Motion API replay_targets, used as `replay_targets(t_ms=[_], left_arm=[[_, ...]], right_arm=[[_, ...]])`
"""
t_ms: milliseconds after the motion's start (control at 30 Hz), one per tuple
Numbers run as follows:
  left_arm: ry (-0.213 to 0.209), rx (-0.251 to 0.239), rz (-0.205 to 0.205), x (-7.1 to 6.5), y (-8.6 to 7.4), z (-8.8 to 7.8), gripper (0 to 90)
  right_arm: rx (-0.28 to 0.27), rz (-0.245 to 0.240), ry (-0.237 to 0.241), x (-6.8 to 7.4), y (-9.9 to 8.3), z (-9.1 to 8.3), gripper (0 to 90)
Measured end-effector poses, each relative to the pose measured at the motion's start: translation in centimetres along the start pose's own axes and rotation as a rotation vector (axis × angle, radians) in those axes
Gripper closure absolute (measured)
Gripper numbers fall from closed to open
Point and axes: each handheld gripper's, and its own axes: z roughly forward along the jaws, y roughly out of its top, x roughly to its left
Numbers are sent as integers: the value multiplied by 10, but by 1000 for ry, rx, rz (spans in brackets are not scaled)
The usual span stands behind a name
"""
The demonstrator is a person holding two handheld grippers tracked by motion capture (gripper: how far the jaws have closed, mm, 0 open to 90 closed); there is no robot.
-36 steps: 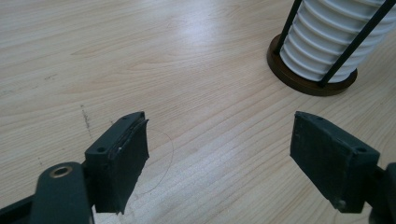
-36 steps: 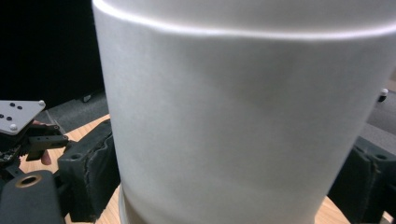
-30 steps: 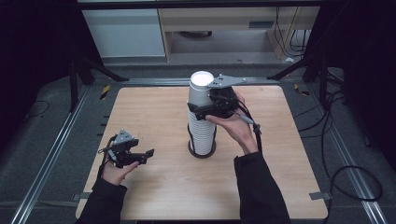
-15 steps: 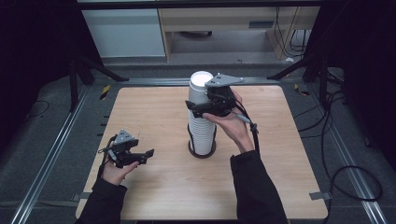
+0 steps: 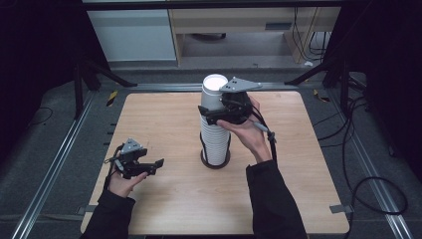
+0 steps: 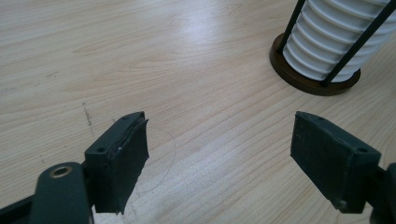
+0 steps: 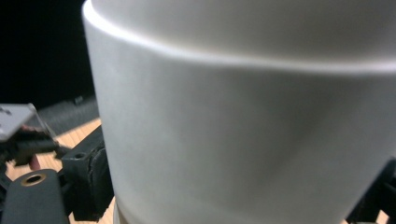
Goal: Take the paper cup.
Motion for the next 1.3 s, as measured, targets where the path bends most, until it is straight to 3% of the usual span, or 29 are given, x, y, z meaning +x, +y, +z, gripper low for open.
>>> replay_targets(t_ms=[567, 833, 1033, 1200, 1300], left_arm=[[0, -2, -3, 0, 0, -1, 184], [-1, -3, -4, 0, 0, -1, 184], [-2, -8, -6, 1, 0, -3, 185], [0, -8, -3, 0, 1, -3, 185], [-2, -7, 2, -2, 1, -3, 185]], right_arm=[[-90, -19, -29, -1, 40, -27, 125], [-137, -24, -48, -5, 49, -50, 125], [-151, -26, -73, -12, 46, -72, 125], [-145, -16, -90, -17, 33, -86, 125], [-131, -5, -100, -21, 17, -95, 126]])
